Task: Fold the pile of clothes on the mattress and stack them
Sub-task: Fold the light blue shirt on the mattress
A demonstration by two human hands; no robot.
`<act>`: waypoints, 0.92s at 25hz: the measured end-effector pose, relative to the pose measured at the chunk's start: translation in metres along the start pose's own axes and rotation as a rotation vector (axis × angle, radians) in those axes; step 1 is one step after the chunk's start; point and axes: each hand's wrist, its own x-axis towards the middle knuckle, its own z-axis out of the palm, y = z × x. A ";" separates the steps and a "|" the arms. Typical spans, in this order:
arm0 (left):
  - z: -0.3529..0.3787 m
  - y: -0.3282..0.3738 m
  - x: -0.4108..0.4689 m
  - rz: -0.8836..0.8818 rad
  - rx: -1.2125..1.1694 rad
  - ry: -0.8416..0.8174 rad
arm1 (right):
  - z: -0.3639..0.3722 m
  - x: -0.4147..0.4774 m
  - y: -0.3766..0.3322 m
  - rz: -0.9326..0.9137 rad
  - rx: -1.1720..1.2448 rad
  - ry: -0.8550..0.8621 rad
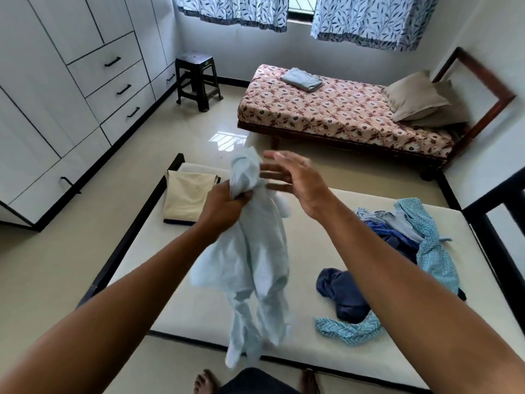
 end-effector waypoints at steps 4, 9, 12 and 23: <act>-0.013 0.026 0.013 -0.070 -0.309 -0.111 | -0.048 -0.021 0.071 0.153 -0.333 0.030; -0.027 0.057 0.021 -0.115 -0.537 -0.193 | -0.060 -0.042 0.114 0.238 -0.514 -0.034; -0.038 0.065 0.023 -0.113 -0.618 -0.258 | -0.064 -0.038 0.106 0.302 -0.420 -0.059; -0.068 0.007 0.054 -0.181 0.346 0.181 | -0.028 -0.030 0.024 0.175 -0.222 0.096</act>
